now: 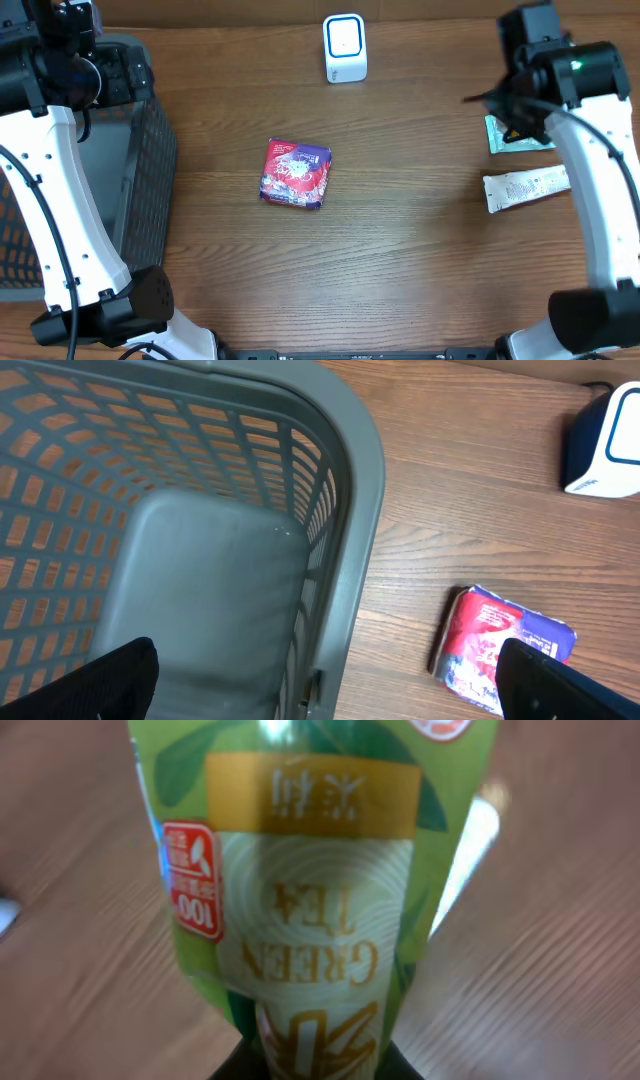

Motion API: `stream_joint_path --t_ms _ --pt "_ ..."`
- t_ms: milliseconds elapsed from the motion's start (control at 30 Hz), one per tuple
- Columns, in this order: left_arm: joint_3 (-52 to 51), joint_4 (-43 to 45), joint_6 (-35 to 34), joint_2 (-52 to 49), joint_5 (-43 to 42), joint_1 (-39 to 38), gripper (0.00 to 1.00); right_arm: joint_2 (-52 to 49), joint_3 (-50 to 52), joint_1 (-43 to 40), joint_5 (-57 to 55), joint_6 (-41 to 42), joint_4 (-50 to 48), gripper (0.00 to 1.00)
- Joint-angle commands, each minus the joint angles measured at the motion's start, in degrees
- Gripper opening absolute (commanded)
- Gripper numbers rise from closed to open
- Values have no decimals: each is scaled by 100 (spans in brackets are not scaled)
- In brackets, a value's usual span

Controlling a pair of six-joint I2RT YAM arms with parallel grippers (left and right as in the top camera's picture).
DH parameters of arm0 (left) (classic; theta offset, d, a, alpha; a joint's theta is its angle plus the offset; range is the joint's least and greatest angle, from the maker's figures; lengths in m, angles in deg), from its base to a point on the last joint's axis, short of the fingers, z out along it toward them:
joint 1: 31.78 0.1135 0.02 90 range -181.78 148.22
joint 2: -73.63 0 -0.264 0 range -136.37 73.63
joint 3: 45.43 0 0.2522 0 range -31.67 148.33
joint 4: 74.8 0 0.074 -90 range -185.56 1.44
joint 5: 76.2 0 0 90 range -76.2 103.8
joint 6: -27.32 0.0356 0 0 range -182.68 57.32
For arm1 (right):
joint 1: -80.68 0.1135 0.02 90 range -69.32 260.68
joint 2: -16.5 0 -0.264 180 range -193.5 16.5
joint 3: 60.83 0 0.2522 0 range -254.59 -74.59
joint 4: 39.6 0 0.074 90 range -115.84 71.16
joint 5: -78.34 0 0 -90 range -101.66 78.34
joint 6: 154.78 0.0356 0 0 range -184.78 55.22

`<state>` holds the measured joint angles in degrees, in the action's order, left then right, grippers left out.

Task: Scan the item barcode

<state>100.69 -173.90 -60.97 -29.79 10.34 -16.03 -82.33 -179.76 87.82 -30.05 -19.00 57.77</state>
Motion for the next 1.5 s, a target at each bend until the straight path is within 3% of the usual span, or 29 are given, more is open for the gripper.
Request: stream_joint_path --t_ms 0,333,367,433,567,767,833,900,1067,1133,1267,1367,1467 --pt "13 9 87 35 -44 -39 99 -20 695 -439 481 981 -420 4" --pt "13 9 87 35 -44 -39 100 -20 2852 -1270 1445 1108 -2699 7" --pt "13 9 87 35 -44 -39 100 -20 2905 -1281 1443 1106 -2782 11" --pt "13 11 87 35 -46 -39 100 -20 2920 -1281 1397 1102 -2920 38" --pt "13 9 87 35 -44 -39 100 -17 2863 -1285 1475 1003 -3126 46" --pt "13 9 87 35 -44 -39 99 142 2282 -1281 2782 -407 -3143 49" --pt "13 9 87 35 -44 -39 100 249 2081 -1204 3331 -811 -3158 54" --pt "13 9 87 35 -44 -39 100 337 1930 -1005 3746 -1180 -3217 62" --pt "13 9 87 35 -44 -39 100 339 1899 -162 4312 -1285 -3307 71" --pt "13 9 87 35 -44 -39 99 319 1906 208 4376 -1283 -3383 82" --pt "13 9 87 35 -46 -39 100 153 1945 1108 4328 -1259 -3823 82" --pt "13 9 87 33 -44 -39 100 -87 1945 1600 3998 -813 -3897 100" --pt "13 9 87 35 -46 -39 100 -376 1945 1915 3742 -522 -3910 100"
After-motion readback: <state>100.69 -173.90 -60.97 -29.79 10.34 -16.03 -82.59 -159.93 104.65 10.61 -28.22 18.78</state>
